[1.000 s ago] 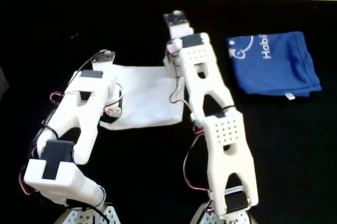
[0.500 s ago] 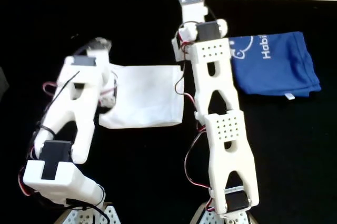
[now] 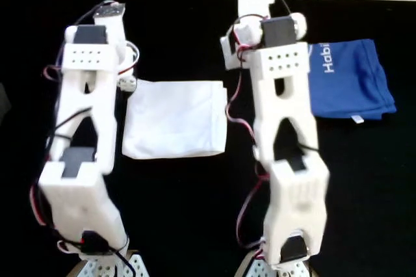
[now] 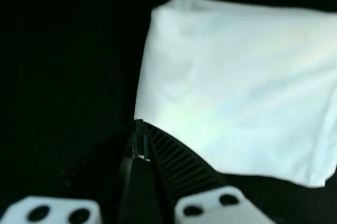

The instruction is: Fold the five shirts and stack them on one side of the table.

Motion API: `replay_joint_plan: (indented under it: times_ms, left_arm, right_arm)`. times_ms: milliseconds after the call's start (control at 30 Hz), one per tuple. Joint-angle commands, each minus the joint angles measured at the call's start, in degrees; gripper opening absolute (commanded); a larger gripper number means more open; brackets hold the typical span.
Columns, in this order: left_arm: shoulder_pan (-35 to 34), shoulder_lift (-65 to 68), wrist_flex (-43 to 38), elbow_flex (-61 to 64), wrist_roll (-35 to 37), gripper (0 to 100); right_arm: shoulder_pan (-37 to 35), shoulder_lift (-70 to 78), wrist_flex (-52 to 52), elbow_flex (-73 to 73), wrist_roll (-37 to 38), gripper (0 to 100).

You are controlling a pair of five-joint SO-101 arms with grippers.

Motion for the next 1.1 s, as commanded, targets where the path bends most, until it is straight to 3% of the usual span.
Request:
replay_joint_plan:
  times_ms: [0,200,367,833,1067]
  left_arm:
    - [-0.22,8.75,-1.41,-11.82,0.88,1]
    - [0.04,24.22,-1.32,-27.74,0.88,1]
    - [0.04,31.6,1.76,-39.69,0.88,1]
    - [-5.41,46.2,3.78,-51.38,0.53,1]
    - [-5.49,45.67,8.44,-54.02,0.53,1]
  right_arm:
    - [-1.54,-16.75,-3.38,24.48,-0.26,0.5]
    - [-6.81,-27.12,-19.56,54.64,-0.18,0.5]
    - [-12.0,-29.93,-31.43,70.46,-0.18,0.5]
    - [-10.07,-29.76,-49.27,89.98,-0.18,0.5]
    - [-5.05,-30.64,-45.85,86.64,-0.18,0.5]
